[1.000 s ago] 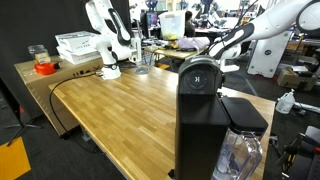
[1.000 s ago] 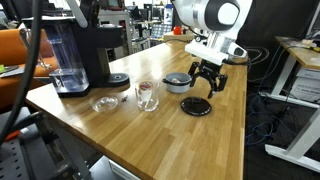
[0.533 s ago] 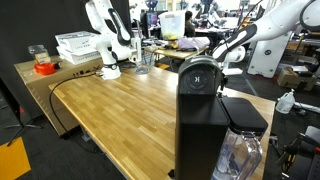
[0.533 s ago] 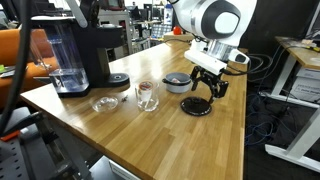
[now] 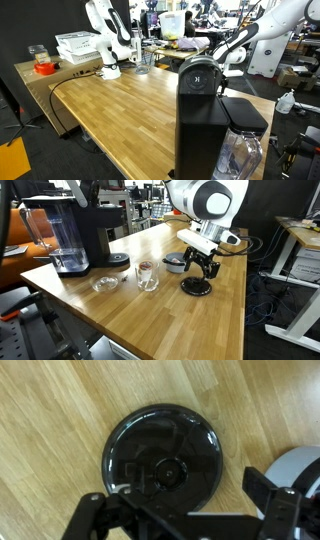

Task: Put the black lid on the gray bowl

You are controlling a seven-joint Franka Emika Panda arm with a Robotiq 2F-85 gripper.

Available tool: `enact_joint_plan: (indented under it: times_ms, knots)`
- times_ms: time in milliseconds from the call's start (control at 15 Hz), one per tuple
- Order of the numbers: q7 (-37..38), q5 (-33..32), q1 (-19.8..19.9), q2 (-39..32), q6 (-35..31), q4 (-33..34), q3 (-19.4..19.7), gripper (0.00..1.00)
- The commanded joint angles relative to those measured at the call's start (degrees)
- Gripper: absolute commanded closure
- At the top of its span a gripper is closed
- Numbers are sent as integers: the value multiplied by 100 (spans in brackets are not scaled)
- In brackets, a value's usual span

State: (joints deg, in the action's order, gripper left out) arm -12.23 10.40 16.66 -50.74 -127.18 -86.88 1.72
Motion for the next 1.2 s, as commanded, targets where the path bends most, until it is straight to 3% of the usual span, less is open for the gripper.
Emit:
enact_joint_plan:
  times_ms: [0, 1067, 1133]
  knots:
    - [62, 26, 22, 131, -56, -272, -17, 0]
    - [66, 23, 30, 114, 0, -249, -17, 0]
    - [51, 31, 40, 108, 10, -239, -28, 15]
